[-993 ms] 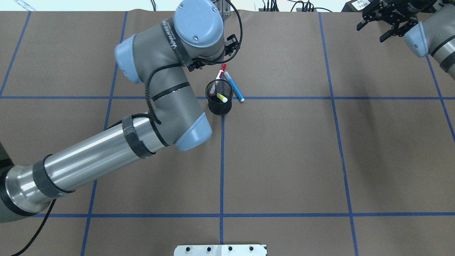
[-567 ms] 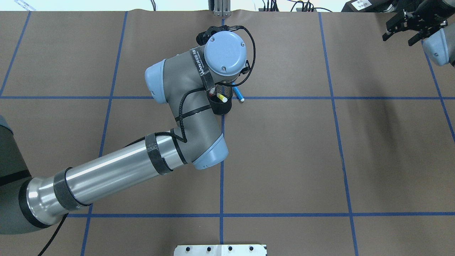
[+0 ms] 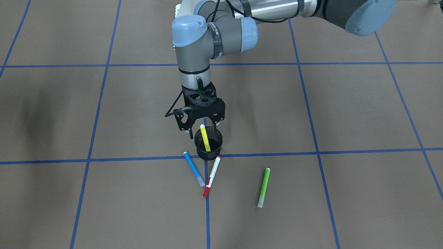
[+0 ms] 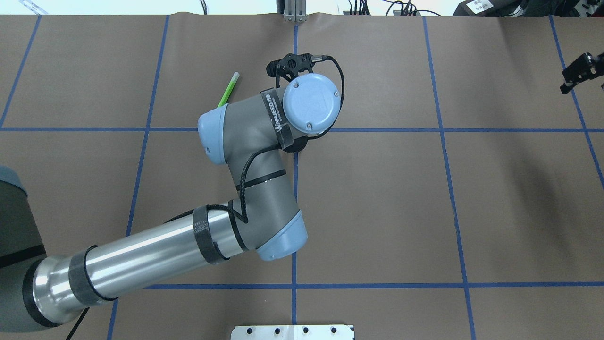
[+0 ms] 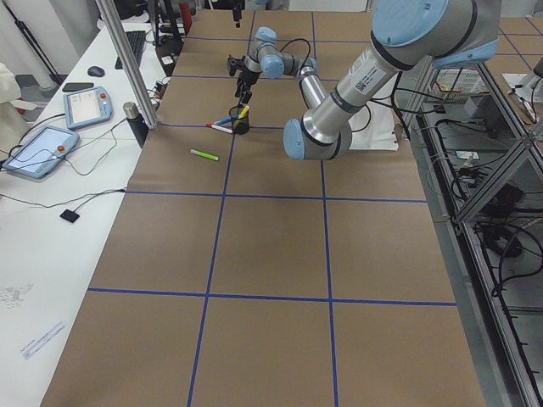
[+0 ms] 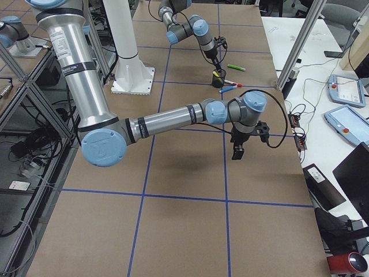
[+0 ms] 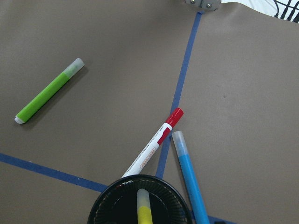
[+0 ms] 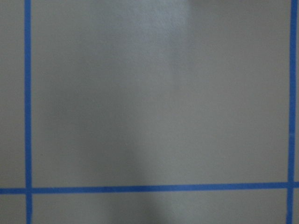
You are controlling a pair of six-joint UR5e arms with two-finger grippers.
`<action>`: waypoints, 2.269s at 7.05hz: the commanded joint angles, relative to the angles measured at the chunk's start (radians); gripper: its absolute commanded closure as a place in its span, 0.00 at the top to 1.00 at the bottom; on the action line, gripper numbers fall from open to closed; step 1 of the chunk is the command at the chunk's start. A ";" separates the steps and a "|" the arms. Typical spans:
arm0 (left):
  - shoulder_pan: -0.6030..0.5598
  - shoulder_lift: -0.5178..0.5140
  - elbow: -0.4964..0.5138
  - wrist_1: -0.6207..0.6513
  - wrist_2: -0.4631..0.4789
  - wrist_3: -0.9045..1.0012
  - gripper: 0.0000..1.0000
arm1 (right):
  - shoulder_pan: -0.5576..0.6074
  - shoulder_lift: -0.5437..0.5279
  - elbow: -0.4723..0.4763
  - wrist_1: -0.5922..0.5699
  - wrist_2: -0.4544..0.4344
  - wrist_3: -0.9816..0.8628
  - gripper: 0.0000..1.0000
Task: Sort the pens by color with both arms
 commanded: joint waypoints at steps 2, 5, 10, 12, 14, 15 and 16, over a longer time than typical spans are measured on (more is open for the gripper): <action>0.059 0.049 -0.052 0.025 0.082 -0.012 0.75 | 0.027 -0.096 0.047 -0.010 -0.002 -0.068 1.00; 0.091 0.037 -0.038 0.024 0.117 -0.071 0.73 | 0.034 -0.097 0.037 -0.010 -0.005 -0.065 1.00; 0.093 -0.006 0.023 0.019 0.169 -0.118 0.72 | 0.072 -0.096 0.033 -0.010 0.003 -0.062 1.00; 0.091 -0.006 0.034 0.016 0.194 -0.109 0.69 | 0.075 -0.091 0.031 -0.010 0.010 -0.060 1.00; 0.087 -0.006 0.032 0.016 0.196 -0.074 0.62 | 0.075 -0.089 0.036 -0.010 0.015 -0.060 1.00; 0.085 -0.006 0.034 0.018 0.197 -0.074 0.60 | 0.075 -0.092 0.039 -0.010 0.030 -0.060 1.00; 0.082 -0.005 0.034 0.018 0.197 -0.072 0.55 | 0.075 -0.091 0.034 -0.009 0.030 -0.059 1.00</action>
